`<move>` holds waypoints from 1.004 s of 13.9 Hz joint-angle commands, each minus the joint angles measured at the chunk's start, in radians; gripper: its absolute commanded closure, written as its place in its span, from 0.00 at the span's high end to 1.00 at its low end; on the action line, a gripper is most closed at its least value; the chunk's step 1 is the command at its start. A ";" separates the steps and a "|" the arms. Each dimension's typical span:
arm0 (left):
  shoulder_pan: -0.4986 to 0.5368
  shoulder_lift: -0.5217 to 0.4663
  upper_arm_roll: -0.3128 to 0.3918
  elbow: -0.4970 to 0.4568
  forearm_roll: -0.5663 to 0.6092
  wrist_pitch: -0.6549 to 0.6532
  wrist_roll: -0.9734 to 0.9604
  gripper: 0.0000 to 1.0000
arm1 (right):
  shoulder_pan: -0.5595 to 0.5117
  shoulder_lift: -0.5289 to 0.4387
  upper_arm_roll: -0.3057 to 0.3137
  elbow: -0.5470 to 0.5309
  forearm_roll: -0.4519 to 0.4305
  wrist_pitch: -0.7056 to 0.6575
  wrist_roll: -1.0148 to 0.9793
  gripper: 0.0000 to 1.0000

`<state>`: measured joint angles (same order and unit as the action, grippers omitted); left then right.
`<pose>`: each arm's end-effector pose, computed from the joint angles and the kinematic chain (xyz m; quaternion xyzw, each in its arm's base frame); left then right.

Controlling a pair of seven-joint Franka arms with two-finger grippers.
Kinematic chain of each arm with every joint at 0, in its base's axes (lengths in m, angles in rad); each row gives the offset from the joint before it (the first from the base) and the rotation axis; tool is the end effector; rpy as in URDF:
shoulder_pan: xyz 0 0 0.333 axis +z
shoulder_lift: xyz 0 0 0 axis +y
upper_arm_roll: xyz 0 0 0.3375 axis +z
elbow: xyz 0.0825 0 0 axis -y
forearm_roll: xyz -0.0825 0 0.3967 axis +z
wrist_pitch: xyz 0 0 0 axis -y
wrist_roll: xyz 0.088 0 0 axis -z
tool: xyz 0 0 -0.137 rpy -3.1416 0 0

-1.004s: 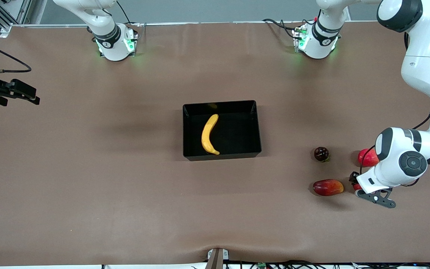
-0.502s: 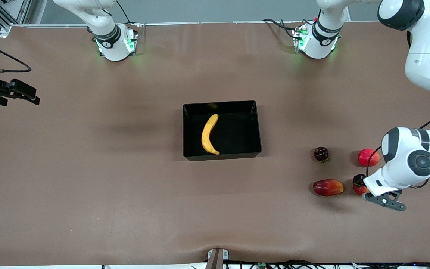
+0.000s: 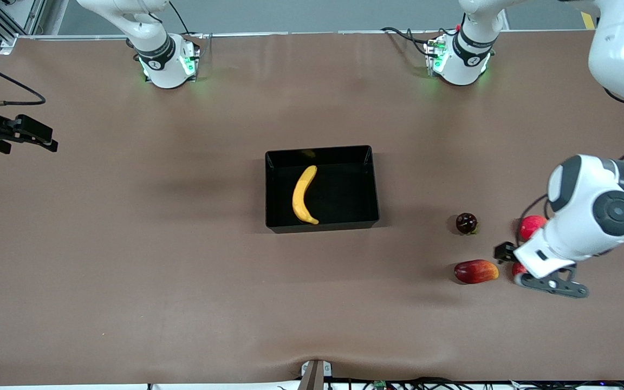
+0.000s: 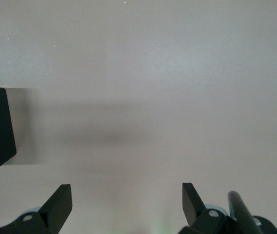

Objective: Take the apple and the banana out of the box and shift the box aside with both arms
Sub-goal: 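Move the left gripper back over the black box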

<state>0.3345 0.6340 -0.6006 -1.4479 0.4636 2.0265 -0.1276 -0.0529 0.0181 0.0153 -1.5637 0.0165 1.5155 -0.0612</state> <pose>0.7346 -0.0789 0.3510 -0.9921 0.1144 -0.0381 0.0344 0.5646 -0.0190 0.6046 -0.9993 -0.0120 0.0327 0.0100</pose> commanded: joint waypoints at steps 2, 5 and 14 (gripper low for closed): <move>-0.034 -0.007 -0.109 -0.060 -0.014 -0.022 -0.208 1.00 | -0.007 -0.017 0.005 -0.012 -0.004 0.000 -0.011 1.00; -0.168 0.003 -0.111 -0.051 -0.010 -0.020 -0.429 1.00 | -0.007 -0.017 0.005 -0.012 -0.004 0.000 -0.011 1.00; -0.500 0.052 -0.076 -0.022 0.000 0.008 -0.851 1.00 | -0.007 -0.017 0.005 -0.012 -0.004 0.000 -0.011 1.00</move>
<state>-0.1114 0.6764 -0.7036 -1.4994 0.4610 2.0283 -0.9188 -0.0529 0.0181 0.0155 -1.5637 0.0165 1.5155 -0.0641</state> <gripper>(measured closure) 0.000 0.000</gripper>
